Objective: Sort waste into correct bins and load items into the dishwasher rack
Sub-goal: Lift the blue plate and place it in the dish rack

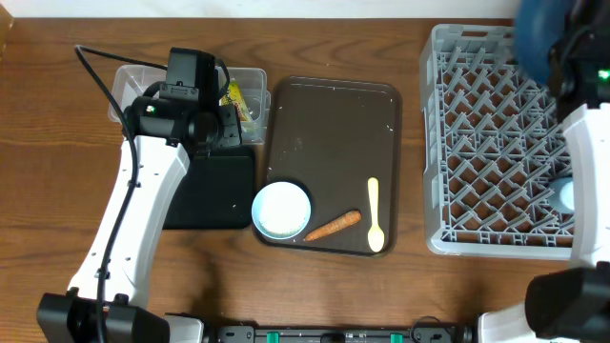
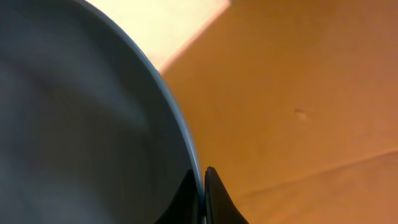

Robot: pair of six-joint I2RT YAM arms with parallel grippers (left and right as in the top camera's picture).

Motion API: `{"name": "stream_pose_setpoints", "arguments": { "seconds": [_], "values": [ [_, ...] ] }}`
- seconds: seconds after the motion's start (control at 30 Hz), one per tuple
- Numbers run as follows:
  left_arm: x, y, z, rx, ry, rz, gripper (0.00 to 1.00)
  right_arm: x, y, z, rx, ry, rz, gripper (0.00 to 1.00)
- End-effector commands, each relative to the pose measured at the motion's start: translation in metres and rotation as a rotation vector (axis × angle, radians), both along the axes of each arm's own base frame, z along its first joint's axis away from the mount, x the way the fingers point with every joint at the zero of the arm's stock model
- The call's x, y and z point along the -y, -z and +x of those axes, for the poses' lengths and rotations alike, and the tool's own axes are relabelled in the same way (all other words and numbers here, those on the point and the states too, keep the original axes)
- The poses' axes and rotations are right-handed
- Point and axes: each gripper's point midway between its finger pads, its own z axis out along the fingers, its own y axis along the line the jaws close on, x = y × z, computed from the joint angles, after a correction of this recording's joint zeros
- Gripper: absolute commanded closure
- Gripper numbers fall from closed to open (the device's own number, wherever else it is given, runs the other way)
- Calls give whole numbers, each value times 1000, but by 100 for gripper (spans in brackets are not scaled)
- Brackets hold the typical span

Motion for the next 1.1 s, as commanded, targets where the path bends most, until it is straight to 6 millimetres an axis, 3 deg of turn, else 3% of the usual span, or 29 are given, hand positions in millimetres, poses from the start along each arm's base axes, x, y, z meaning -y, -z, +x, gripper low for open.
{"name": "stream_pose_setpoints", "arguments": {
  "seconds": [0.0, 0.2, 0.33, 0.63, 0.9, 1.07],
  "values": [
    [-4, 2, -1, -5, 1, 21, 55, 33, 6, -10, -161, 66, -125, 99],
    [-4, 2, -1, -5, 1, 21, 55, 80, 28, -15, -297, 157, -196, 99],
    [-4, 2, -1, -5, 1, 21, 55, 100, 34, -13, -316, 211, -228, 99],
    [-4, 2, -1, -5, 0, 20, 55, 122, 41, -4, -340, 233, -288, 99],
    [-4, 3, -1, -7, 0, 20, 55, 146, 67, -9, -402, 265, -272, 99],
    [-4, 2, -1, -5, -3, 18, 55, 148, 89, -6, -427, 265, -238, 99]
  ]
}}
